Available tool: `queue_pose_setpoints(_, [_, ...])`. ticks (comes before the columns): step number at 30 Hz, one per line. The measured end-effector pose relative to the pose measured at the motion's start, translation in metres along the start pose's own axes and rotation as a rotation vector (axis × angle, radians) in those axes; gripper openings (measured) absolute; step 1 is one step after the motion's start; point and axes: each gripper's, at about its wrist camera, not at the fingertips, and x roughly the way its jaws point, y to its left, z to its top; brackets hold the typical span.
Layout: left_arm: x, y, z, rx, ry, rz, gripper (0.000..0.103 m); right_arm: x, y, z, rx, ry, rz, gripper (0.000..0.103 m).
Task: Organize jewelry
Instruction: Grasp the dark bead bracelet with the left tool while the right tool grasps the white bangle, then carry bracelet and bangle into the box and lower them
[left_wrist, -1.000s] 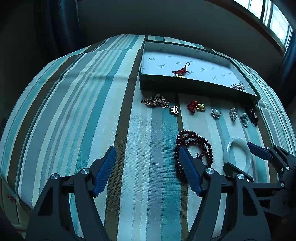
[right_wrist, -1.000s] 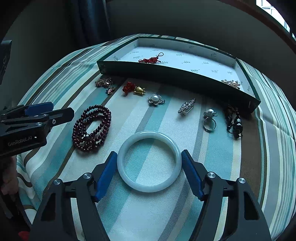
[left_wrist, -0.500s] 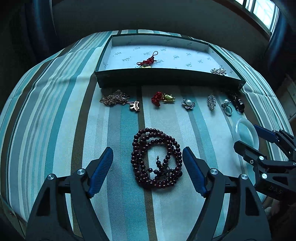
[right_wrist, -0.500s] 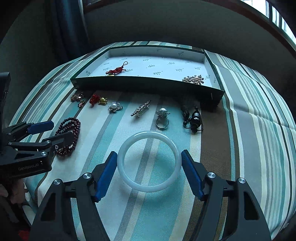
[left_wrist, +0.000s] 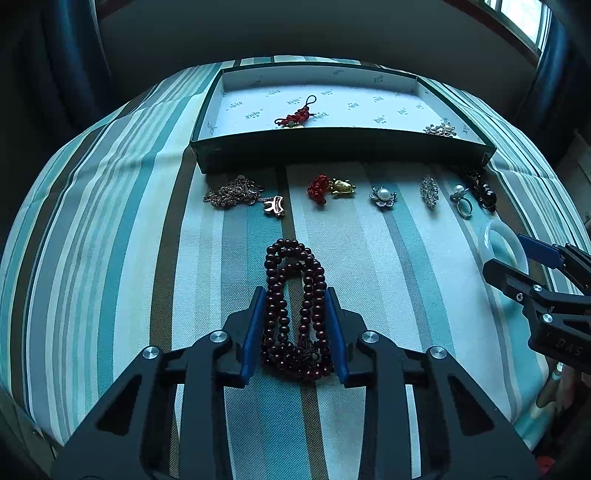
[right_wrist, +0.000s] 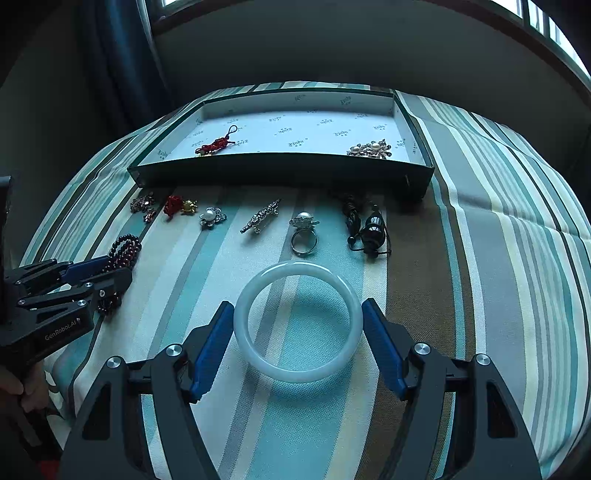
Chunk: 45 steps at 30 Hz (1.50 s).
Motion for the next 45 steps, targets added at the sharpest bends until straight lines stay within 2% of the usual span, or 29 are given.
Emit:
queue_pose_setpoints(1, [0.000, 0.001, 0.000, 0.000, -0.002, -0.011, 0.017, 0.000, 0.000, 0.000, 0.000, -0.001, 0.000, 0.070])
queue_pose_setpoints(6, [-0.001, 0.002, 0.000, -0.008, -0.006, -0.022, 0.012, 0.000, 0.000, 0.000, 0.000, -0.001, 0.001, 0.070])
queue_pose_setpoints(15, [-0.003, 0.003, 0.000, -0.015, -0.014, -0.038, 0.011, -0.001, 0.004, 0.000, -0.001, -0.005, 0.002, 0.070])
queue_pose_setpoints(25, [-0.018, -0.006, 0.015, 0.006, -0.069, -0.065, 0.011, -0.010, 0.004, 0.012, 0.007, -0.033, 0.014, 0.070])
queue_pose_setpoints(36, [-0.021, -0.018, 0.068, 0.042, -0.170, -0.101, 0.011, -0.016, 0.001, 0.072, -0.014, -0.150, 0.006, 0.070])
queue_pose_setpoints(45, [0.009, -0.025, 0.126, 0.029, -0.205, -0.133, 0.011, 0.011, -0.007, 0.130, -0.020, -0.189, 0.004, 0.070])
